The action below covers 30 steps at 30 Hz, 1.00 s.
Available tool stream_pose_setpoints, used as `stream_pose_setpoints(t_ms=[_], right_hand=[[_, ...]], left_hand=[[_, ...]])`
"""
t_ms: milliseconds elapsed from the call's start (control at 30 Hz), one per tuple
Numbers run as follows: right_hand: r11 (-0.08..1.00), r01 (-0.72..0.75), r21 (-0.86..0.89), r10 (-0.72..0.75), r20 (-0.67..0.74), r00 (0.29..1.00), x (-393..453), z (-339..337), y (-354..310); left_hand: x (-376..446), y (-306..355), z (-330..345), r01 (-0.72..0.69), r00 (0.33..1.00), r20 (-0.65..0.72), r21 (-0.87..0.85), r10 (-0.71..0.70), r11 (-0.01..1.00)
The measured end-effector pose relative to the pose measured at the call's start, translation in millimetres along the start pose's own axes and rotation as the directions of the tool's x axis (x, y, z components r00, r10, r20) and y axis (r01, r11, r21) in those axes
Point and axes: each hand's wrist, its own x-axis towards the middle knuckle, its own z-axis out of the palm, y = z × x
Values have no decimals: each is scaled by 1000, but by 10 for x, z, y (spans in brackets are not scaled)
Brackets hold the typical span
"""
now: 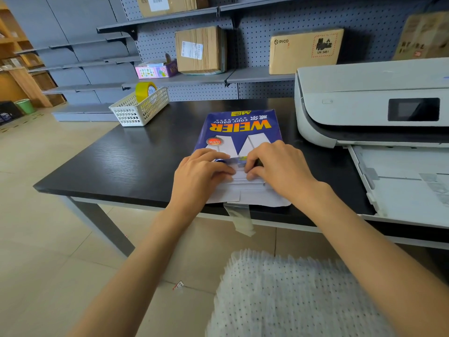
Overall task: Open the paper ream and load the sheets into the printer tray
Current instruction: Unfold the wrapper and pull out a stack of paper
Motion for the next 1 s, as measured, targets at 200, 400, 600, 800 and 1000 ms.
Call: stream_pose_setpoints(t_ms=[200,400,600,800,1000], right_hand=[[1000,-6,20,6,-2,1000,10,-9,-1],[999,-20,42,20,4,1000,13,-14,13],[999,-4,37,4,-21,1000,2,11,27],[1000,5,26,-5,-26,1000,8,61,45],[1000,-11,21,12,-30,999,7,30,41]], left_hand=[[32,-36,-11,21,999,31,-25,-20,999],[49,-24,-32,40,998,48,-54,-38,998],[14,11,-17,78,997,27,-85,-76,993],[0,26,-10,87,996,10,-98,-87,991],[13,27,-16,106,994,32,-124,-103,987]])
